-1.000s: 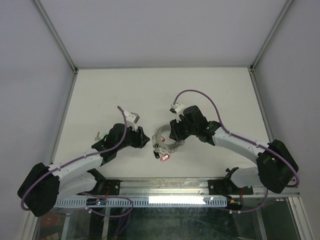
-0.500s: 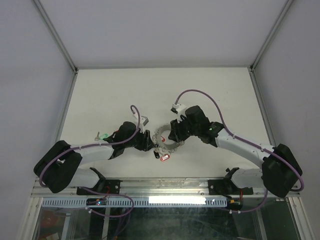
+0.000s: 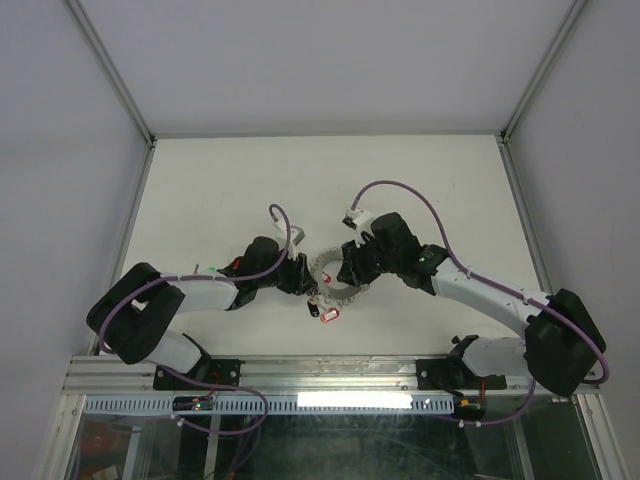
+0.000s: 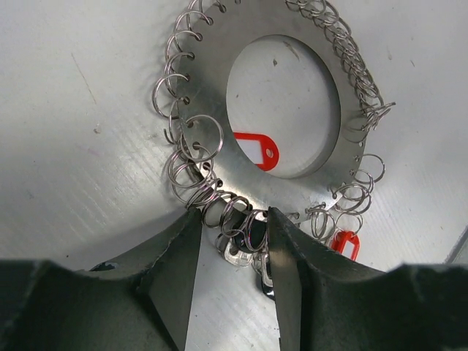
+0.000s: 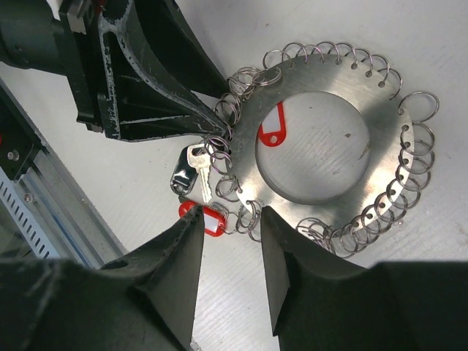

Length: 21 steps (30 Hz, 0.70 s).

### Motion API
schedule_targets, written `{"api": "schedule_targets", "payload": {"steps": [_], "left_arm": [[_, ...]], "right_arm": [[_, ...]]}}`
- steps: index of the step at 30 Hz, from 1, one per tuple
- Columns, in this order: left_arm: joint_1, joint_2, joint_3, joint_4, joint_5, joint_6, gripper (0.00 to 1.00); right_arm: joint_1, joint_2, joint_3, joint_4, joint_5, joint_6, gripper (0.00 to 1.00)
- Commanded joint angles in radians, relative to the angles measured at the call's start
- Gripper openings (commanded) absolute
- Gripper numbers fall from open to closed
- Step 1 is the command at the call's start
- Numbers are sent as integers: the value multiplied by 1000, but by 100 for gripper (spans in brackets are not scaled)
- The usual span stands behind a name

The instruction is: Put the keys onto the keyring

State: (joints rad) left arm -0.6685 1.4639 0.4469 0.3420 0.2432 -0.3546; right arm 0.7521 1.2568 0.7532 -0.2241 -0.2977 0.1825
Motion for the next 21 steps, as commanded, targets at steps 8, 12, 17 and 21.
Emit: {"api": "schedule_targets", "payload": {"steps": [8, 12, 17, 21], "left_arm": [[11, 38, 35, 41, 20, 34, 23], [12, 44, 49, 37, 29, 47, 11], [11, 7, 57, 39, 67, 74, 1], [10, -59, 57, 53, 119, 112, 0]], "right_arm": [[3, -42, 11, 16, -19, 13, 40], [3, -42, 8, 9, -13, 9, 40], [4, -65, 4, 6, 0, -4, 40], [3, -103, -6, 23, 25, -23, 40]]}}
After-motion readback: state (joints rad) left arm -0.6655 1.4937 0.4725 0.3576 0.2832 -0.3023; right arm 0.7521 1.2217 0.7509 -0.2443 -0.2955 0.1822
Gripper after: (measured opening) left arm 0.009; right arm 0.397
